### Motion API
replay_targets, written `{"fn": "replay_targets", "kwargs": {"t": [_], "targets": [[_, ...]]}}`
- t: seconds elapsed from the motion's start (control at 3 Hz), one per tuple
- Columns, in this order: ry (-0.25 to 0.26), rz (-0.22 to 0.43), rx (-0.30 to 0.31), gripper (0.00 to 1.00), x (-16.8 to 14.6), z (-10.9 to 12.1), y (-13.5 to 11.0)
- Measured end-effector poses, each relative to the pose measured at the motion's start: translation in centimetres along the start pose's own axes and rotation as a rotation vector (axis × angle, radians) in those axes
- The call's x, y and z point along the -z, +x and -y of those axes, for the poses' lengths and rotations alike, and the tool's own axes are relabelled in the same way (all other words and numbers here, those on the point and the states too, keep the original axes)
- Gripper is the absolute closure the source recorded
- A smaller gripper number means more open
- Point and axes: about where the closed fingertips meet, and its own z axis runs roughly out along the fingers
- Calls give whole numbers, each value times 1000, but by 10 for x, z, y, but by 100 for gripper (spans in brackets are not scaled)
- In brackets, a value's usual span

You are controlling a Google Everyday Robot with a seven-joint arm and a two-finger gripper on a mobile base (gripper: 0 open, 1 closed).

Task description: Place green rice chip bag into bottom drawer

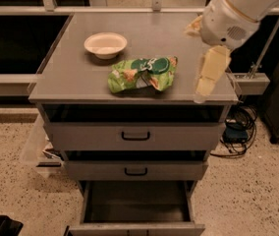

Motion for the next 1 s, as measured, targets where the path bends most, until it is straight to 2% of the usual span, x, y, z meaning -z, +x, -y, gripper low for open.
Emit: {"fn": "replay_targets", "kwargs": {"t": [0.33,0.67,1.0], "targets": [[-39,94,31,0,-32,19,-38],[-39,163,26,0,-82,32,-89],[-37,165,24,0,-86,32,-90]]}}
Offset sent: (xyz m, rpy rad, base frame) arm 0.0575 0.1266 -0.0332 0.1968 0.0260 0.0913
